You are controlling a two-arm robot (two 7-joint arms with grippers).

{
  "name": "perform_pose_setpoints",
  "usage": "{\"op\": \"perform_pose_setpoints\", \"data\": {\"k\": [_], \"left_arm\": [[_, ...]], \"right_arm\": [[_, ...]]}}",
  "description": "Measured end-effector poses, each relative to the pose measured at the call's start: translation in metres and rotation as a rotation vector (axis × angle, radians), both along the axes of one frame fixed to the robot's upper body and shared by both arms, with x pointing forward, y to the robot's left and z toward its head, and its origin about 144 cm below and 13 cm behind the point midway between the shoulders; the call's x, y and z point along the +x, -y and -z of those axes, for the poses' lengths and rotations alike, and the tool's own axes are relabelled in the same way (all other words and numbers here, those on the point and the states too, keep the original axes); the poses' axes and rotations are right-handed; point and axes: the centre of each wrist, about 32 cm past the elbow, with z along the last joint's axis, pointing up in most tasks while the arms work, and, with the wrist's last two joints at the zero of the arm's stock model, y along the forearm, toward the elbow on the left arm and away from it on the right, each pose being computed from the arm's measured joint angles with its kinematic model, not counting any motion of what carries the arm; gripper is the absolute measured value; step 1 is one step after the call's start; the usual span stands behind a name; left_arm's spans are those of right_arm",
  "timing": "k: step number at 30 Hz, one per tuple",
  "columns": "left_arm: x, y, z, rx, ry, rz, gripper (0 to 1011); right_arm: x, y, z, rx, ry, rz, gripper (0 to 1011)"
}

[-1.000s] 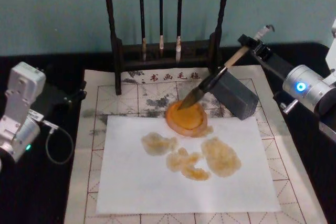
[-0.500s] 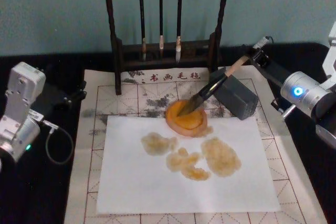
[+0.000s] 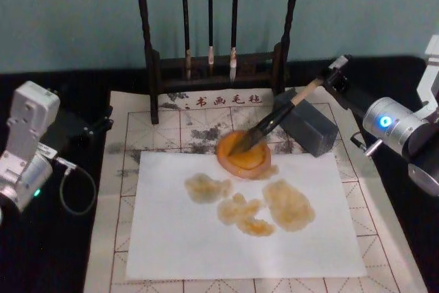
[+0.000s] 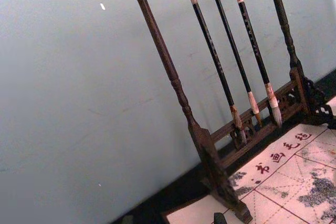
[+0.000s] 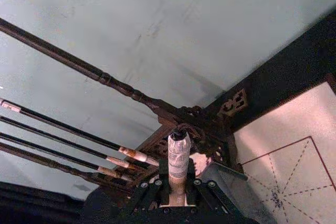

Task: Pick up the brush from the inkstone, write on the paper, then place the brush back to its original position.

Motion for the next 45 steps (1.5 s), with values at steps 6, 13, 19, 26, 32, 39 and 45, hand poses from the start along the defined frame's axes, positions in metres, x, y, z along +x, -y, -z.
{"op": "perform_pose_setpoints", "data": {"k": [6, 13, 19, 26, 32, 39, 45], "left_arm": [[0.0, 0.0, 0.0, 0.0, 0.0, 0.0, 1001], [0.0, 0.0, 0.0, 0.0, 0.0, 0.0, 1001], [0.0, 0.0, 0.0, 0.0, 0.0, 0.0, 1001], [0.0, 0.0, 0.0, 0.0, 0.0, 0.0, 1001], [0.0, 0.0, 0.0, 0.0, 0.0, 0.0, 1001], [0.0, 0.0, 0.0, 0.0, 0.0, 0.0, 1001], [0.0, 0.0, 0.0, 0.0, 0.0, 0.0, 1001]], "right_arm": [[-0.0001, -0.0005, 0.0012, 0.003, -0.013, 0.008, 181], [-0.0002, -0.0005, 0.0019, 0.008, -0.023, 0.018, 181], [-0.0002, -0.0001, 0.0022, 0.01, -0.027, 0.023, 181], [-0.0001, -0.0001, 0.0022, 0.009, -0.027, 0.025, 181], [-0.0001, 0.0001, 0.0021, 0.011, -0.026, 0.025, 181], [0.0, 0.0, 0.002, 0.011, -0.025, 0.025, 184], [-0.0001, -0.0001, 0.002, 0.011, -0.025, 0.024, 348]]}}
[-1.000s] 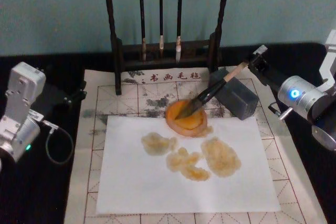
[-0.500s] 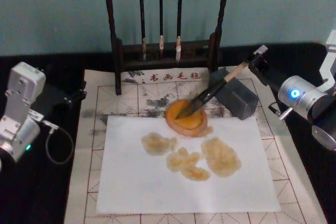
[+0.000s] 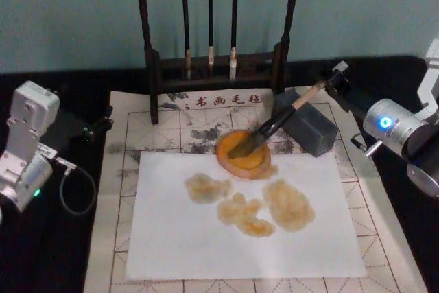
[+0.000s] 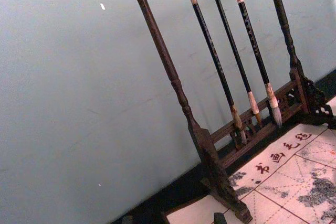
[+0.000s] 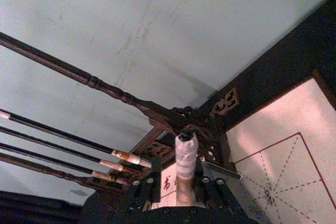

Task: Pick up the brush from the inkstone, write on the paper, then place the brush back to its original position.

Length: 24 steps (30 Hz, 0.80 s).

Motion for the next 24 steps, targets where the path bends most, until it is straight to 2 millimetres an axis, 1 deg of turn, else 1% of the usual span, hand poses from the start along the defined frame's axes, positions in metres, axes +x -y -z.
{"op": "perform_pose_setpoints", "data": {"k": [1, 3, 4, 5, 6, 8, 9, 11, 13, 16, 21, 23, 24], "left_arm": [[0.0, 0.0, 0.0, 0.0, 0.0, 0.0, 1001], [0.0, 0.0, 0.0, 0.0, 0.0, 0.0, 1001], [0.0, 0.0, 0.0, 0.0, 0.0, 0.0, 1001], [0.0, 0.0, 0.0, 0.0, 0.0, 0.0, 1001], [0.0, 0.0, 0.0, 0.0, 0.0, 0.0, 1001], [0.0, 0.0, 0.0, 0.0, 0.0, 0.0, 1001], [0.0, 0.0, 0.0, 0.0, 0.0, 0.0, 1001], [0.0, 0.0, 0.0, 0.0, 0.0, 0.0, 1001], [0.0, 0.0, 0.0, 0.0, 0.0, 0.0, 1001], [0.0, 0.0, 0.0, 0.0, 0.0, 0.0, 1001], [0.0, 0.0, 0.0, 0.0, 0.0, 0.0, 1001], [0.0, 0.0, 0.0, 0.0, 0.0, 0.0, 1001], [0.0, 0.0, 0.0, 0.0, 0.0, 0.0, 1001]], "right_arm": [[0.0, 0.0, 0.0, 0.0, 0.0, 0.0, 386], [0.0, 0.0001, 0.0, 0.0, 0.0, 0.0, 426], [0.0, 0.0001, 0.0, 0.0, 0.0, 0.0, 486], [-0.0001, 0.0001, 0.0, 0.0, 0.0, 0.0, 486], [-0.0001, 0.0001, -0.0001, 0.0, 0.0, 0.0, 544], [-0.0001, 0.0001, -0.0001, 0.0, 0.0, -0.001, 586], [-0.0001, 0.0001, -0.0001, 0.0, 0.0, 0.0, 646], [-0.0001, 0.0001, -0.0001, -0.001, 0.001, -0.001, 687], [-0.0001, 0.0001, -0.0001, -0.001, 0.001, 0.0, 763], [0.0, 0.0001, -0.0001, -0.001, 0.001, 0.0, 847], [-0.0001, 0.0001, -0.0001, -0.001, 0.001, 0.0, 964], [-0.0001, 0.0001, -0.0001, -0.001, 0.001, 0.0, 1002], [0.0, 0.0001, -0.0001, -0.001, 0.001, 0.0, 1000]]}}
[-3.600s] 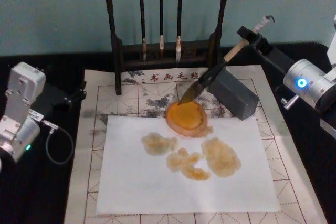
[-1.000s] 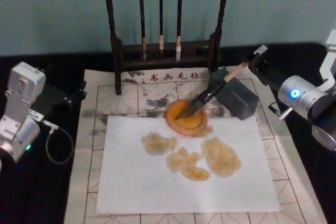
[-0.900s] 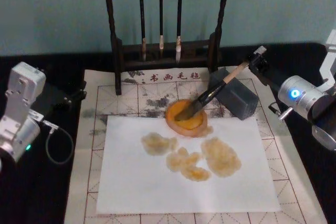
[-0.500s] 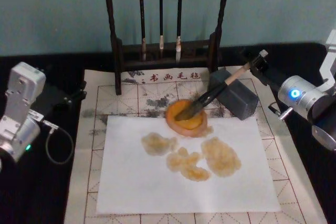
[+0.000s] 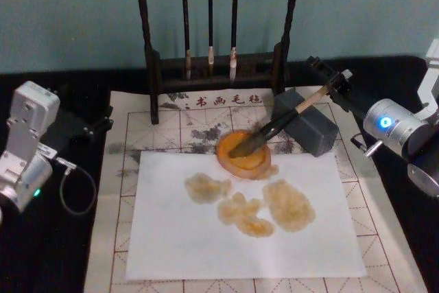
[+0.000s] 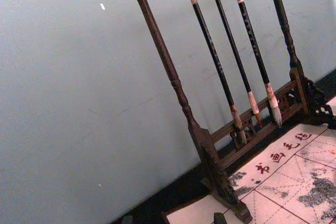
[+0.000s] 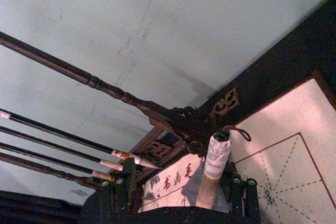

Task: Pick up the brush from the inkstone, write on the paper, then place the brush back to its original position.

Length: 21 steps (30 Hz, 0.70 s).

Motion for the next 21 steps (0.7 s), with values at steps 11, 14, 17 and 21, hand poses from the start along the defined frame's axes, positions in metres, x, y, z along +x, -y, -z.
{"op": "perform_pose_setpoints", "data": {"k": [11, 14, 17, 21], "left_arm": [[0.0, 0.0, 0.0, 0.0, 0.0, 0.0, 1001], [0.0, 0.0, 0.0, 0.0, 0.0, 0.0, 1001], [0.0, 0.0, 0.0, 0.0, 0.0, 0.0, 1001], [0.0, 0.0, 0.0, 0.0, 0.0, 0.0, 1001]], "right_arm": [[-0.0009, 0.0011, 0.001, -0.006, -0.008, -0.005, 1000], [-0.0017, 0.0023, 0.0014, -0.011, -0.018, -0.006, 1000], [-0.0038, 0.0039, 0.0025, -0.014, -0.031, -0.004, 1000], [-0.0083, 0.0067, 0.0029, -0.015, -0.036, 0.001, 1000]]}}
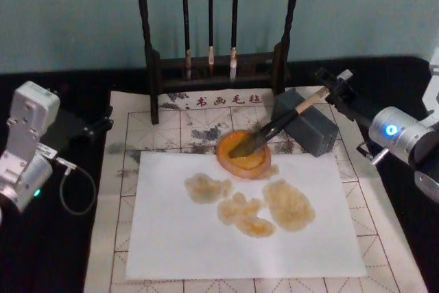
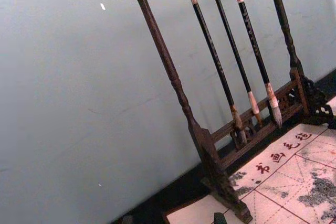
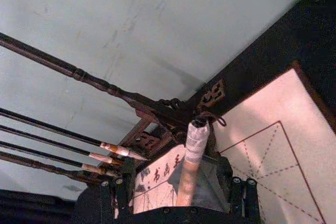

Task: Pick up the brush from the inkstone, write on the paper, then place the brush back to its original position.

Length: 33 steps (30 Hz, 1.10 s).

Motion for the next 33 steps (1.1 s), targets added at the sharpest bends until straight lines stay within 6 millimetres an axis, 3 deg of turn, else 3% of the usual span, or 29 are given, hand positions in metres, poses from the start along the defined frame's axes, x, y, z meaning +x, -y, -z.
{"op": "perform_pose_setpoints", "data": {"k": [15, 21, 33], "left_arm": [[0.0, 0.0, 0.0, 0.0, 0.0, 0.0, 1001], [0.0, 0.0, 0.0, 0.0, 0.0, 0.0, 1001], [0.0, 0.0, 0.0, 0.0, 0.0, 0.0, 1001]], "right_arm": [[-0.046, 0.011, -0.005, -0.054, 0.085, -0.015, 1000], [-0.066, 0.003, -0.004, -0.215, 0.196, -0.077, 1000], [-0.078, -0.008, 0.012, -0.588, 0.384, -0.133, 1000]]}}
